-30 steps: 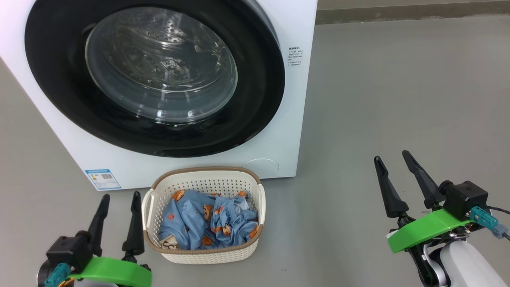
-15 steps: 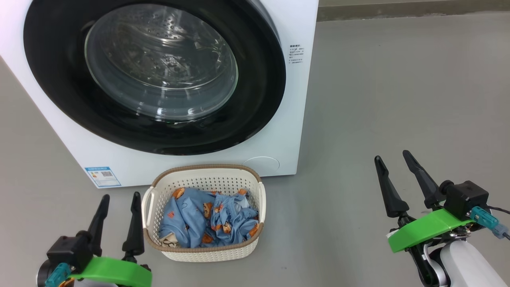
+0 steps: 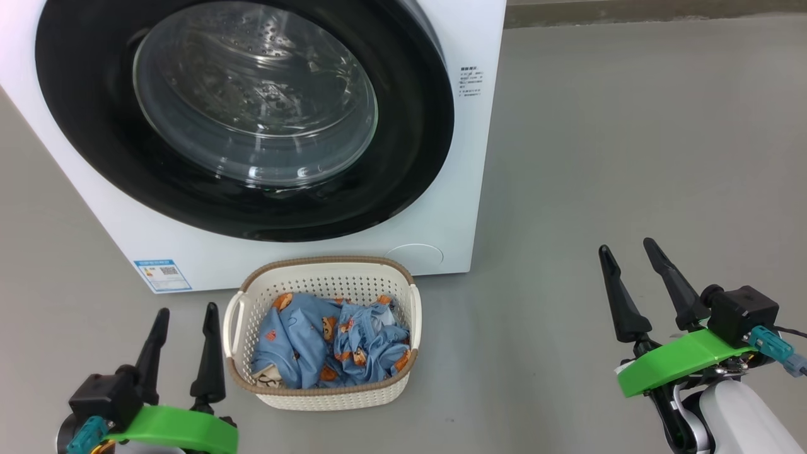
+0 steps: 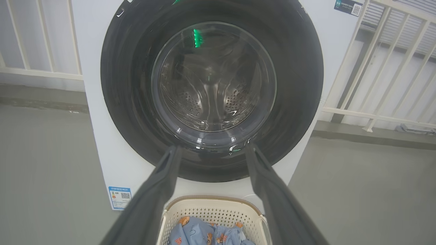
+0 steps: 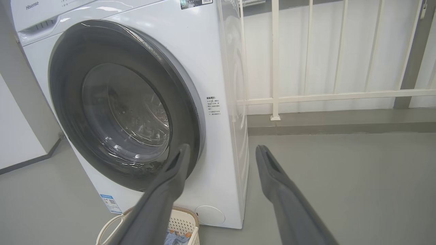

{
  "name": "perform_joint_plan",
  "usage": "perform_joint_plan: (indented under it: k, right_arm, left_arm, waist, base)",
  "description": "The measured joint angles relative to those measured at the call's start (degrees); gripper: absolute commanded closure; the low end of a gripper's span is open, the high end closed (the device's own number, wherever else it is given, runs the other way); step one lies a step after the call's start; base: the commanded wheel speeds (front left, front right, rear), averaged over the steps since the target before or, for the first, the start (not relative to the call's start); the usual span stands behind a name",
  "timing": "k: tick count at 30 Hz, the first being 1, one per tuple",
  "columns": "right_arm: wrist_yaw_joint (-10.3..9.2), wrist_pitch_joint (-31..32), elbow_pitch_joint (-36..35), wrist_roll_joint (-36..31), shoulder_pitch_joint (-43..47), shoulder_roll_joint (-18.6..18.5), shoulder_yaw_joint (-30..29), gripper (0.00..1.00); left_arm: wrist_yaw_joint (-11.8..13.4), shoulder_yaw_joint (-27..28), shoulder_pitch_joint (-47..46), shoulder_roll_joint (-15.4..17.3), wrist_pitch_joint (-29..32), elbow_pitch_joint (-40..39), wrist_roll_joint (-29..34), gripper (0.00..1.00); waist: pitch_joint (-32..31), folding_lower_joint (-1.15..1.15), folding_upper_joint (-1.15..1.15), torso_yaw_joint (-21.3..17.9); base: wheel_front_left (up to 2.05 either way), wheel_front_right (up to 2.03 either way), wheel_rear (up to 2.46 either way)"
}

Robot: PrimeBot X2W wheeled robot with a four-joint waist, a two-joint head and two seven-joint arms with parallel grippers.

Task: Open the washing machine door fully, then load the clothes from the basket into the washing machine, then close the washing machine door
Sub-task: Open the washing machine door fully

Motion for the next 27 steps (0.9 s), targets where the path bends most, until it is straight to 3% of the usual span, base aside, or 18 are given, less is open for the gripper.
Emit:
perform_joint_plan:
  k: [14,26,27]
  right_arm:
    - [0.00,0.00,1.16,0.19,-0.27,-0.69,-0.75,0.00]
    - [0.00,0.00,3.97,2.91,-6.91,-2.70,-1.86,0.00]
    - [0.00,-0.01,4.42,4.12,-7.48,-2.81,-1.86,0.19]
  left_arm:
    - [0.07,0.24,-0.02,-0.11,0.00,-1.32,-0.19,0.00]
    - [-0.94,1.35,-0.36,-1.11,-0.01,-4.13,0.30,0.00]
    - [-0.97,1.43,-0.49,-1.25,-0.01,-4.24,0.30,0.00]
  waist:
    - [2.21,0.00,0.00,0.80]
    - [6.00,0.00,0.00,2.11]
    - [6.35,0.00,0.00,2.23]
  base:
    - [0.00,0.00,0.00]
    - [0.00,0.00,0.00]
    - [0.00,0.00,0.00]
